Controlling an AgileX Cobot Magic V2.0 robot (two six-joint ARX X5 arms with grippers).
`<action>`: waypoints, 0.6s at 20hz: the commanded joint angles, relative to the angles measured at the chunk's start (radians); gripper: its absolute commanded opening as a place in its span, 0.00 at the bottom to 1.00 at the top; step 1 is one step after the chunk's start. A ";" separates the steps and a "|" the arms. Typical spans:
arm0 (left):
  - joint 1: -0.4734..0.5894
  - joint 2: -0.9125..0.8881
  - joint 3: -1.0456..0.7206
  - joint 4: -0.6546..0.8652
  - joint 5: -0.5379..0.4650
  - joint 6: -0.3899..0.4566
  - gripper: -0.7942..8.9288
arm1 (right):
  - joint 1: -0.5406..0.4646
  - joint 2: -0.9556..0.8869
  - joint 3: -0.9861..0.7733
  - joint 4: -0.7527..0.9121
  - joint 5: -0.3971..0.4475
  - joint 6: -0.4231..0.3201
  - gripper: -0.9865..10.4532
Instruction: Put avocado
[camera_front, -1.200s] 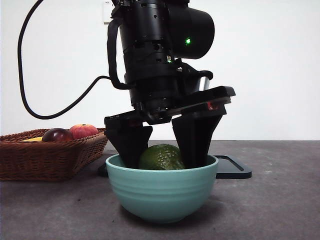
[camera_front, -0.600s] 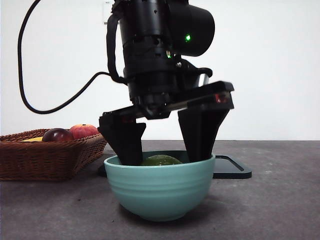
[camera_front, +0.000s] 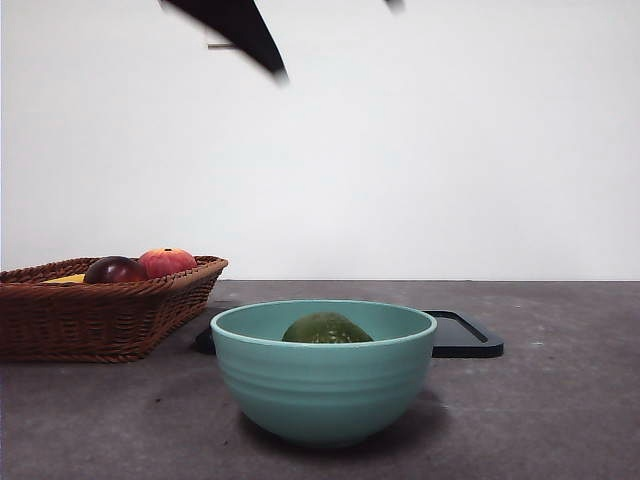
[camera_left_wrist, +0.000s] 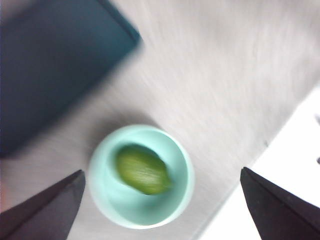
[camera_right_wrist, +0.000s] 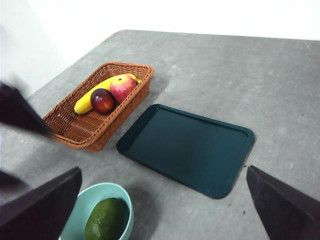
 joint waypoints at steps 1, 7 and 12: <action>-0.008 -0.139 0.024 -0.031 -0.116 0.046 0.60 | 0.004 0.005 0.018 -0.011 -0.001 0.011 0.58; -0.008 -0.504 0.003 -0.069 -0.265 0.076 0.60 | 0.004 0.006 0.018 -0.012 -0.001 0.011 0.58; -0.008 -0.772 -0.131 -0.119 -0.264 0.050 0.60 | 0.004 0.006 0.018 -0.031 -0.008 0.012 0.58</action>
